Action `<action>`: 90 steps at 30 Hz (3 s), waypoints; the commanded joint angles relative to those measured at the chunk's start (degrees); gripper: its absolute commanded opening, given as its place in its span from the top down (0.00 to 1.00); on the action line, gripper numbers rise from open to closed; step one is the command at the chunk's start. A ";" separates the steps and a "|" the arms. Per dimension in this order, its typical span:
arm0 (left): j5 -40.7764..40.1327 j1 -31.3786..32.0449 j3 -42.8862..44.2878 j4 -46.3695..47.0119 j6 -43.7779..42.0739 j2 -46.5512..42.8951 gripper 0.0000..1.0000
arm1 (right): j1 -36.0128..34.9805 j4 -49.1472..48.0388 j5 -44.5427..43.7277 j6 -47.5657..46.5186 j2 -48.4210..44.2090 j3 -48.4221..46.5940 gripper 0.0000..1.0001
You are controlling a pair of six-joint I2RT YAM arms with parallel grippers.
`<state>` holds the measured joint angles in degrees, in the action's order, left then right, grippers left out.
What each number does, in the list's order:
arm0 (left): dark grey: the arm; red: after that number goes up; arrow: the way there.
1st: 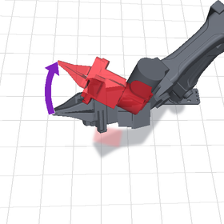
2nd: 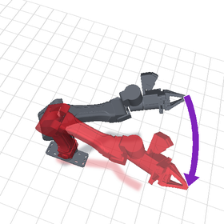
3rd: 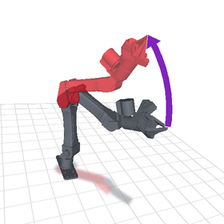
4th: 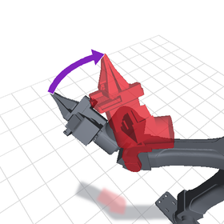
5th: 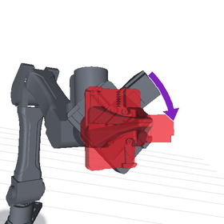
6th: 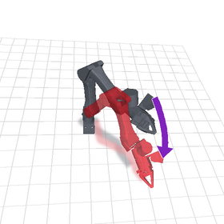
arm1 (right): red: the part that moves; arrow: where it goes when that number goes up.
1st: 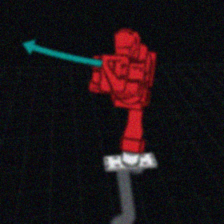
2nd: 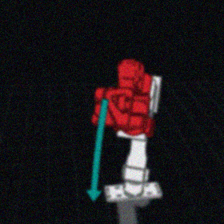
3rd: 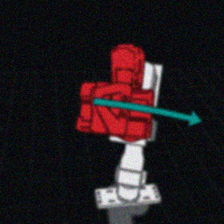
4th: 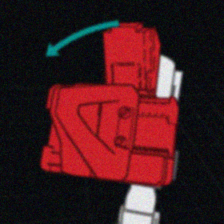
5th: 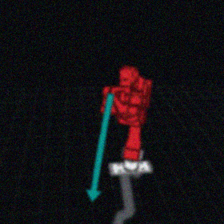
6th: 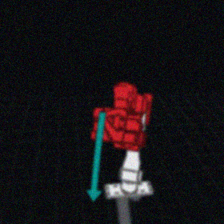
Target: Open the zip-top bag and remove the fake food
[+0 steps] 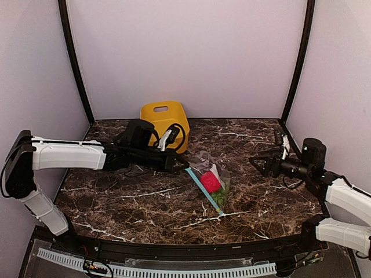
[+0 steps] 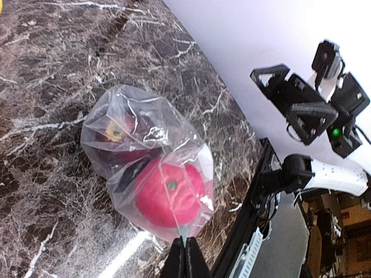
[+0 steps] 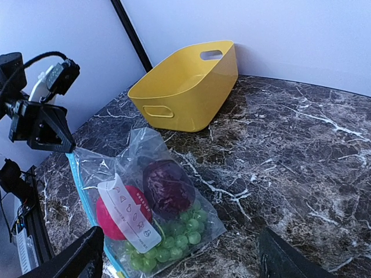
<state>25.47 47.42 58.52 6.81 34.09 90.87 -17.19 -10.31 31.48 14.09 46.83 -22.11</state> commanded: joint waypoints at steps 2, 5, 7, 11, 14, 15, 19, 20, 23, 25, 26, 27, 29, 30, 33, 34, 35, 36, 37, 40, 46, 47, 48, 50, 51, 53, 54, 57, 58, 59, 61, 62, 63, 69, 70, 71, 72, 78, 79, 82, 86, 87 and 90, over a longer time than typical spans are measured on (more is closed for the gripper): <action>-7.74 -0.05 5.25 -5.64 11.47 -4.10 0.99 | -7.16 0.74 -6.98 -4.62 1.67 -3.64 0.14; -12.35 -0.05 6.78 -7.79 16.92 -5.12 0.99 | -12.16 0.64 -10.44 -7.30 2.40 -4.35 0.15; -14.25 -0.05 7.23 -8.43 18.94 -5.92 0.99 | -15.68 0.52 -13.29 -9.07 2.88 -4.91 0.16; -16.45 0.06 8.11 -8.52 21.78 -7.10 0.99 | -22.54 -0.70 -20.14 -11.83 4.80 -5.60 0.22; -17.12 0.38 8.62 -8.15 22.86 -7.70 0.99 | -27.43 -2.47 -25.47 -12.80 7.11 -6.05 0.24; -17.39 0.48 8.82 -8.14 23.57 -7.85 0.99 | -28.79 -3.29 -26.58 -12.97 7.89 -6.15 0.25; -18.30 1.43 9.23 -7.06 25.55 -9.14 0.99 | -32.62 -6.20 -29.92 -13.01 11.33 -7.34 0.27; -18.80 1.66 9.37 -7.02 25.53 -9.36 0.99 | -33.20 -6.67 -30.19 -13.03 11.81 -7.74 0.28; -19.71 2.80 11.25 -6.99 24.74 -9.72 0.99 | -33.90 -8.95 -29.88 -12.95 11.87 -7.87 0.30; -20.17 3.01 11.83 -6.24 25.18 -9.90 0.99 | -34.04 -10.25 -29.20 -12.94 11.17 -7.58 0.31; -20.41 3.02 11.69 -5.64 25.99 -10.00 0.99 | -34.09 -10.86 -28.87 -13.13 10.95 -7.27 0.31; -20.66 3.05 11.52 -4.80 26.50 -10.29 0.99 | -34.19 -11.37 -28.55 -13.46 10.78 -6.92 0.32; -21.80 3.06 10.98 -3.64 27.73 -10.88 0.99 | -34.49 -12.61 -28.35 -13.70 10.90 -6.15 0.33; -22.38 3.04 10.73 -3.29 28.32 -11.02 0.99 | -34.65 -13.53 -28.32 -13.73 11.21 -5.40 0.33; -22.87 3.05 10.69 -2.17 28.97 -11.32 0.99 | -34.65 -16.07 -28.54 -15.47 13.24 -4.69 0.35; -22.91 3.04 10.75 -1.98 29.31 -11.32 0.99 | -34.70 -16.85 -28.64 -16.09 14.28 -4.76 0.36; -22.87 3.03 10.74 -1.52 29.39 -11.33 0.99 | -34.75 -17.48 -28.48 -16.57 15.40 -4.92 0.38; -22.98 3.08 10.85 -1.31 29.57 -11.33 0.99 | -34.75 -18.64 -28.14 -16.82 16.45 -4.91 0.39; -23.04 3.06 10.84 -1.10 29.69 -11.35 0.99 | -34.75 -20.17 -27.69 -16.93 17.54 -4.70 0.41; -23.55 3.04 10.78 -0.85 29.81 -11.46 0.99 | -34.97 -24.31 -26.10 -17.24 20.77 -4.66 0.45; -24.18 3.07 10.15 -0.18 30.20 -11.72 0.99 | -35.83 -26.12 -25.74 -19.29 25.58 -7.30 0.52; -24.34 3.10 10.06 -0.16 30.24 -11.70 0.99 | -36.18 -26.09 -25.69 -19.31 26.04 -7.86 0.53; -24.38 3.05 10.00 -0.09 30.29 -11.66 0.99 | -36.49 -26.13 -25.58 -19.40 26.41 -8.26 0.53; -24.45 3.09 9.84 -0.01 30.44 -11.60 0.99 | -37.57 -26.65 -25.66 -19.61 27.06 -8.82 0.54; -24.58 3.06 9.70 0.02 30.65 -11.60 0.99 | -38.07 -26.91 -26.10 -19.67 27.36 -8.99 0.55; -24.56 3.07 9.42 0.48 30.83 -11.59 0.99 | -38.82 -27.21 -26.72 -19.99 28.39 -9.37 0.57; -24.65 3.11 9.35 0.62 30.93 -11.66 0.99 | -39.18 -27.27 -27.27 -20.12 29.26 -9.67 0.59; -24.49 3.12 9.11 1.10 31.18 -11.81 0.99 | -39.57 -27.09 -29.22 -20.69 31.28 -10.78 0.65; -24.33 3.12 9.03 1.23 31.27 -11.83 0.99 | -39.66 -27.10 -29.74 -20.87 31.82 -11.18 0.67; -24.20 3.12 8.96 1.51 31.33 -11.89 0.99 | -39.63 -27.13 -30.34 -20.93 32.30 -11.58 0.69; -23.86 3.10 8.79 1.84 31.57 -11.94 0.99 | -39.67 -27.26 -31.95 -21.36 33.32 -12.70 0.72; -23.64 3.06 8.62 2.00 31.70 -11.94 0.99 | -39.67 -27.26 -33.00 -21.58 33.85 -13.21 0.74; -23.59 3.10 8.54 2.18 31.77 -11.99 0.99 | -39.67 -27.29 -33.51 -21.71 34.27 -13.61 0.76; -24.07 3.10 7.44 2.72 31.82 -12.87 0.99 | -39.69 -26.84 -35.82 -22.21 35.71 -14.85 0.95; -24.16 3.07 7.33 2.80 31.81 -13.08 0.99 | -39.68 -26.60 -35.94 -22.52 35.74 -14.89 0.97; -24.18 3.09 7.20 2.83 31.78 -13.17 0.99 | -39.67 -26.33 -36.11 -22.68 35.77 -15.01 0.98; -24.21 3.09 7.17 2.85 31.86 -13.31 0.99 | -39.67 -25.97 -36.57 -22.72 35.86 -15.17 0.98; -23.77 3.10 6.58 3.70 32.11 -13.37 0.99 | -39.65 -24.65 -37.41 -22.93 36.84 -16.00 0.89; -23.64 3.11 6.55 3.81 32.32 -13.36 0.99 | -39.67 -24.44 -37.32 -23.03 37.15 -16.22 0.88; -23.44 3.07 6.41 4.24 32.55 -13.32 0.99 | -39.66 -24.11 -36.90 -23.14 37.79 -16.80 0.87; -23.08 3.08 6.10 4.72 32.79 -13.47 0.99 | -39.65 -24.34 -37.05 -23.31 38.08 -16.83 0.92; -23.03 3.10 5.91 4.80 32.84 -13.67 0.99 | -39.66 -24.33 -36.99 -23.38 37.87 -16.78 0.93; -23.37 3.08 5.00 5.24 32.55 -14.29 0.99 | -39.67 -24.03 -35.82 -23.92 37.23 -16.61 1.00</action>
<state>1.85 50.39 64.93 8.93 66.52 79.64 -56.40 -34.28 -4.75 -9.21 84.33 -37.71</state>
